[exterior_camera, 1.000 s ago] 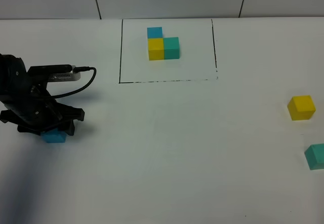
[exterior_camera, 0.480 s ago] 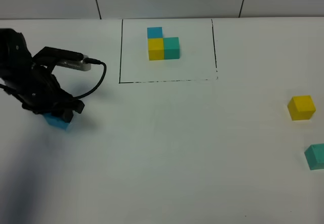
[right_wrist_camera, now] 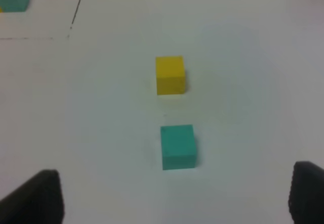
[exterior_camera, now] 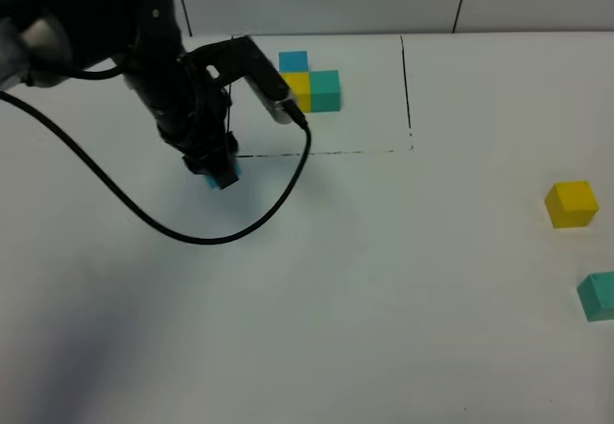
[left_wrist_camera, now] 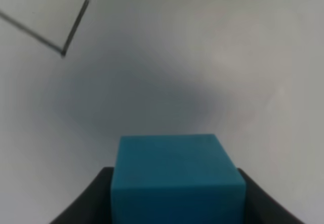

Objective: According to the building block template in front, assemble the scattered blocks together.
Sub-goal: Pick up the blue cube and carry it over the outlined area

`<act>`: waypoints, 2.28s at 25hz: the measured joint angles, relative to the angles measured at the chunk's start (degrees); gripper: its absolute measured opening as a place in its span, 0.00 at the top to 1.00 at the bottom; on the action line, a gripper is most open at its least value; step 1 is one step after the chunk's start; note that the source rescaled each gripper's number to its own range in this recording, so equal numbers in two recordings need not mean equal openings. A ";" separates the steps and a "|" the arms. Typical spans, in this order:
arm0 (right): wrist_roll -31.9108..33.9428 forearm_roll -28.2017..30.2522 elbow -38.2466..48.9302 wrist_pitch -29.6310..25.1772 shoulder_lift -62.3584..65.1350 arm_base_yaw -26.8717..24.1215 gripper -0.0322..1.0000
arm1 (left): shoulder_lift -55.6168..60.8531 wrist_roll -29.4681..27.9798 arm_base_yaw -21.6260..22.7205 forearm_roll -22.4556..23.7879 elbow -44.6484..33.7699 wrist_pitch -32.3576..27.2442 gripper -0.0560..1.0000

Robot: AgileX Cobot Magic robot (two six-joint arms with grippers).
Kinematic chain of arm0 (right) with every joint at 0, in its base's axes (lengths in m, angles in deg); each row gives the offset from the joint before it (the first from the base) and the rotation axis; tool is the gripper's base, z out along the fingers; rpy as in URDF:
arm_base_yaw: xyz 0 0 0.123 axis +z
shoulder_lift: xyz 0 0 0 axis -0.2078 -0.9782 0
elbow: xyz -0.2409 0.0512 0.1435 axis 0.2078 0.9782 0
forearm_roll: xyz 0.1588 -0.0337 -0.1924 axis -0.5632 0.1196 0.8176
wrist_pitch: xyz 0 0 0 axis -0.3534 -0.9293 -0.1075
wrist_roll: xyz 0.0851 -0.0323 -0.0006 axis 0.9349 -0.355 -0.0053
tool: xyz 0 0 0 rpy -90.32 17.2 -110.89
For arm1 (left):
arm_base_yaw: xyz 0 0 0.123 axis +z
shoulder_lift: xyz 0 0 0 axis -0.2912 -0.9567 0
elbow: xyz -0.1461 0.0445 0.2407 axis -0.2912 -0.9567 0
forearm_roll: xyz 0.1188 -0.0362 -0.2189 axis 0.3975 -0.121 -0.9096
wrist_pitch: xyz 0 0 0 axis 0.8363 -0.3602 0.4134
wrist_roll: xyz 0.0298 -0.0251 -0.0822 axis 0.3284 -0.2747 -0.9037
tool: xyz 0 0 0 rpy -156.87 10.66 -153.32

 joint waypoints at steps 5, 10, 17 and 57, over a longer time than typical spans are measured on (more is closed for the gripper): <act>0.05 0.00 0.00 0.00 0.00 0.00 0.21 | -7.80 1.65 -3.97 0.66 13.17 -6.17 0.94; 0.16 0.00 0.00 0.00 0.00 0.00 0.22 | -14.77 3.81 -6.68 3.15 23.00 -10.63 0.94; 0.23 0.00 0.00 0.00 0.00 0.00 0.22 | -21.20 8.44 -9.32 5.39 29.18 -13.50 0.94; 0.23 0.00 0.00 -0.05 -1.21 0.00 0.25 | -26.85 15.34 -9.57 -0.76 30.46 -6.34 0.95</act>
